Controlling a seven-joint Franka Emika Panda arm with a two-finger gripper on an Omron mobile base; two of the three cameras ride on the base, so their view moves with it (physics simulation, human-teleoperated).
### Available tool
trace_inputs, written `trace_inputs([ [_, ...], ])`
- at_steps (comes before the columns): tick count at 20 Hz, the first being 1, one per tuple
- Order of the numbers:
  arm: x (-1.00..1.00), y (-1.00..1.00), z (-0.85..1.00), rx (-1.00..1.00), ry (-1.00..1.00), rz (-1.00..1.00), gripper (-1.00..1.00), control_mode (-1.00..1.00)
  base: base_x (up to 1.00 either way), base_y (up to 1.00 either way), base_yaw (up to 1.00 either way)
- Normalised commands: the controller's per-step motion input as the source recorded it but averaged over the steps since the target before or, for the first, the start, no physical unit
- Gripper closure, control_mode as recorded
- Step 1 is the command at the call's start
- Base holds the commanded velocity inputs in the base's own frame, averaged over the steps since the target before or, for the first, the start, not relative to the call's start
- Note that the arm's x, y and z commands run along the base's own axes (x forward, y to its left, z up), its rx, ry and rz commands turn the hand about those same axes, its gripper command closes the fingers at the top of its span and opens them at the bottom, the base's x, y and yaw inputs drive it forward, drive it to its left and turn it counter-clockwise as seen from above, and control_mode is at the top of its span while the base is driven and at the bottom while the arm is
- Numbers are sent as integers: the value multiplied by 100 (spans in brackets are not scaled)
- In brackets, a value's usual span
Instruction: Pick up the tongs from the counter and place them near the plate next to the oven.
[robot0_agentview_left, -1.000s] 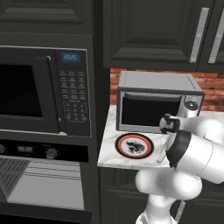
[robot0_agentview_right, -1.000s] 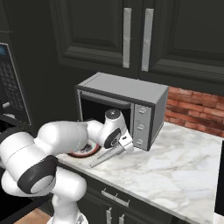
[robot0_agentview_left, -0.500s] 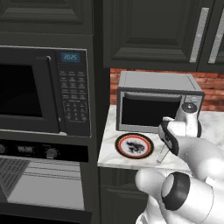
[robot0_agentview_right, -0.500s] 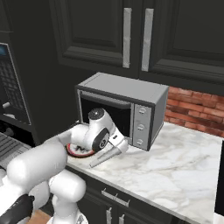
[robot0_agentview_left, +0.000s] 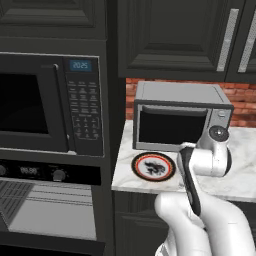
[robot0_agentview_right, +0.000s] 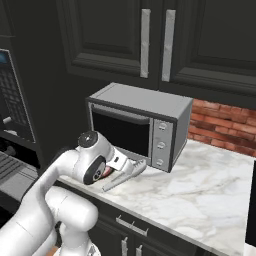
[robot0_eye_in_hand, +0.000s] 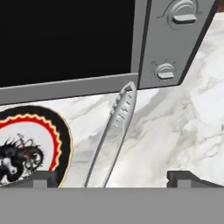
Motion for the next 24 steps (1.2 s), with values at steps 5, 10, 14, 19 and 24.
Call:
trace_inputs([
  [5,-51,37,47,0,0,22,-100,-100,0,0,0],
  [10,-44,34,55,0,0,13,-100,-100,0,0,0],
  [14,-39,28,58,0,2,9,-100,-100,0,0,0],
  [19,-63,24,18,0,-1,2,-100,-100,0,0,0],
  [24,-84,17,-4,0,-16,-4,-100,-100,0,0,0],
])
